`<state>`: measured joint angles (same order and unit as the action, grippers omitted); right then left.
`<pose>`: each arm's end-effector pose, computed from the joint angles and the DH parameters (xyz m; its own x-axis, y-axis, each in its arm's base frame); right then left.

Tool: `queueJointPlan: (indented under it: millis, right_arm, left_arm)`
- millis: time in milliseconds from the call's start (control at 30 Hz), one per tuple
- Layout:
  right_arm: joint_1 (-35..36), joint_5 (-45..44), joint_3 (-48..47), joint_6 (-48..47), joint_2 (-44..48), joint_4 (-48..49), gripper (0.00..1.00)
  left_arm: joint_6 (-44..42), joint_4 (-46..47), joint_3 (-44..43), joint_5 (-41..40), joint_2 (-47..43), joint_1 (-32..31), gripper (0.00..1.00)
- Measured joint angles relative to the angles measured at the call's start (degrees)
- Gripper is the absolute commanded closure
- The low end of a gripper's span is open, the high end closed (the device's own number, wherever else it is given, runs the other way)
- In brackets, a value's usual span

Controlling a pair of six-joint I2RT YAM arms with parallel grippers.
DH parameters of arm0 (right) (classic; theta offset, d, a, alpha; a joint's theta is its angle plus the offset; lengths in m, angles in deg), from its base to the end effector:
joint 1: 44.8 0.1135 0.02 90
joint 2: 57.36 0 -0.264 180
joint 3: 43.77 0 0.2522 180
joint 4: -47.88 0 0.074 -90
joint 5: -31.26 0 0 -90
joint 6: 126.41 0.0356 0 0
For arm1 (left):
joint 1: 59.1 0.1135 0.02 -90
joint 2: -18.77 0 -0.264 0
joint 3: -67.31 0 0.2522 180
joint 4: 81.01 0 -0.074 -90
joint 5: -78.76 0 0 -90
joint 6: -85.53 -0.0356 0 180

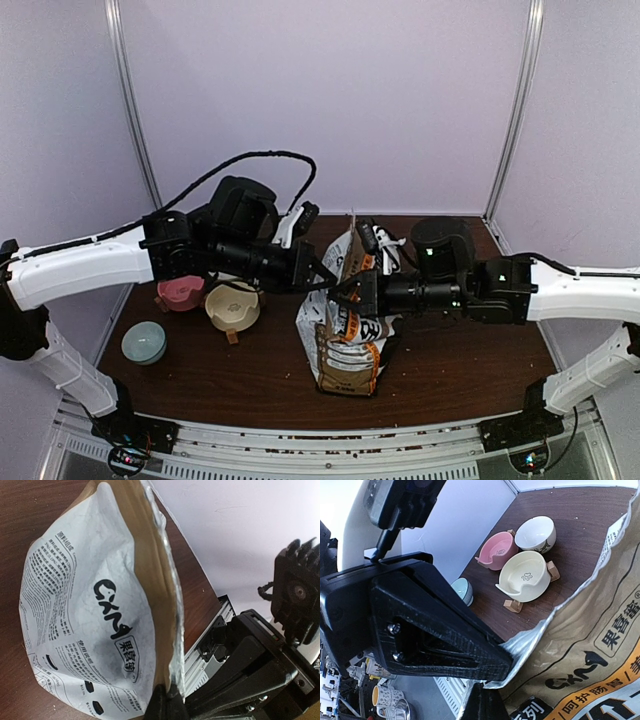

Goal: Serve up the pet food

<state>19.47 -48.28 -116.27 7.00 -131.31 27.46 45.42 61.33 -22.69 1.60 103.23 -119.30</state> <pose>0.1245 0.2733 0.3202 -0.7765 -0.0547 -0.6277 -0.5856 0.4305 0.6869 0.1609 -0.2969 0.3428 -0.8889 0.0516 -0.4553 0.4033 0.5598 -0.7239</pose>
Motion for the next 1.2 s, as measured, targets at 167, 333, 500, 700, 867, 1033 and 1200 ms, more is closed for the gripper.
queueJointPlan:
  millis: [167,333,500,700,867,1033,1200]
  right_arm:
    - [0.52,-2.89,-1.14,-0.39,-0.11,-2.23,1.00]
    - [1.09,-6.03,-1.14,0.35,0.28,-4.20,1.00]
    - [1.11,-7.32,-1.01,1.18,0.74,-5.92,1.00]
    - [1.11,-7.56,-0.90,1.92,0.79,-6.14,1.00]
    - [1.14,-8.04,-0.90,2.12,1.62,-7.08,1.00]
    - [1.40,-10.43,-1.01,3.41,4.57,-9.73,1.00]
    - [1.40,-12.70,-2.40,4.35,7.30,-12.50,1.00]
  left_arm:
    - [0.09,-0.37,-0.04,-2.29,-0.17,-0.28,1.00]
    - [0.20,-2.21,-0.04,-6.80,-0.90,-0.79,1.00]
    - [0.22,-4.33,-0.04,-9.70,-1.49,-0.81,1.00]
    - [0.26,-4.72,-0.04,-10.38,-1.51,-0.92,1.00]
    - [0.26,-4.68,-0.04,-10.78,-1.77,-0.98,1.00]
    - [0.24,-4.76,0.20,-12.48,-3.52,-1.16,1.00]
    - [0.26,-4.07,2.01,-13.86,-6.62,-1.27,1.00]
